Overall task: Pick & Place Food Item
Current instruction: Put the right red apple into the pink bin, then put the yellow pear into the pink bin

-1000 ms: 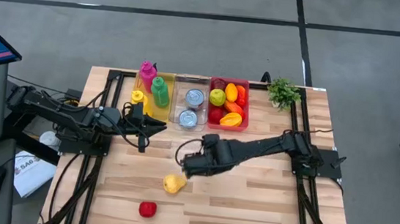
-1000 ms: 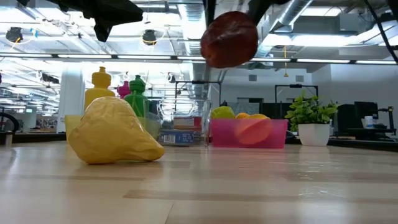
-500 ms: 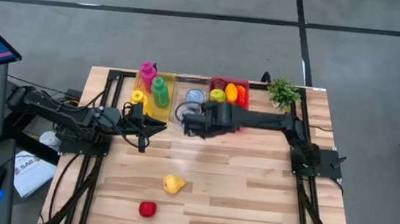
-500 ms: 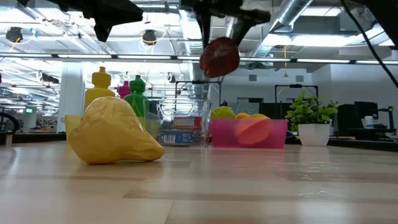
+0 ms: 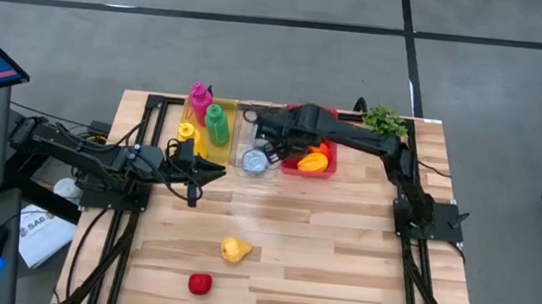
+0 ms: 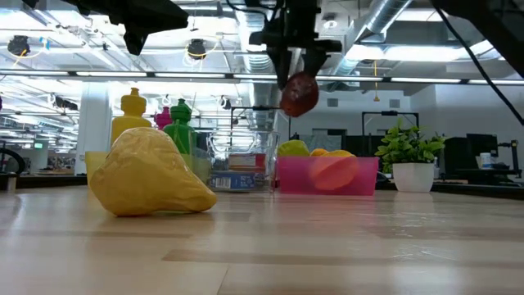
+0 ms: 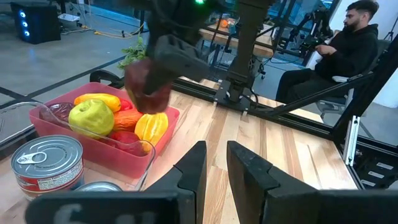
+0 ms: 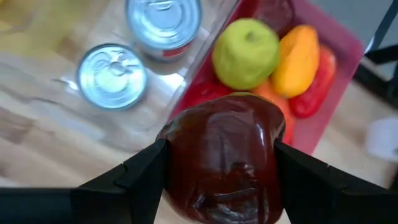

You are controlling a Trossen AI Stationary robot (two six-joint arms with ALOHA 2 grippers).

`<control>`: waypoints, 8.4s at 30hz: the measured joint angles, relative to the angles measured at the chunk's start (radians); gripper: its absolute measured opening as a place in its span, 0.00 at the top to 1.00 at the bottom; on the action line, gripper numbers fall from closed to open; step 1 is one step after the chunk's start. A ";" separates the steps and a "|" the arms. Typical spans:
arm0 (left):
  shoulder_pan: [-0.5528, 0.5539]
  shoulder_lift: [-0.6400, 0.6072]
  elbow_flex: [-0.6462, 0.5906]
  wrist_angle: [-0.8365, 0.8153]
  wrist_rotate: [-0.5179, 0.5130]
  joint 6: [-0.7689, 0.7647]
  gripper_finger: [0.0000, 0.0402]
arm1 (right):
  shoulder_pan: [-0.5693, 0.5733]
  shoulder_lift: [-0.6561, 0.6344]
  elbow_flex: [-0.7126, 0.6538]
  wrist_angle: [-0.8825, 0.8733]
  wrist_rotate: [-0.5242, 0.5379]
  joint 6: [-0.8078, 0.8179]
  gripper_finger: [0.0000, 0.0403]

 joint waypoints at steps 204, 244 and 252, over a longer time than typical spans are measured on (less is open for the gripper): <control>0.000 0.002 0.000 -0.065 0.000 -0.008 0.87 | 0.256 -0.189 -0.046 0.379 -0.107 -0.866 1.00; -0.002 0.025 0.000 -0.044 0.038 -0.029 0.87 | 0.393 -1.023 -1.410 1.347 -0.061 -0.577 1.00; -0.032 0.186 0.000 0.098 0.039 -0.111 0.90 | 0.444 -1.210 -1.505 1.353 0.048 -0.563 1.00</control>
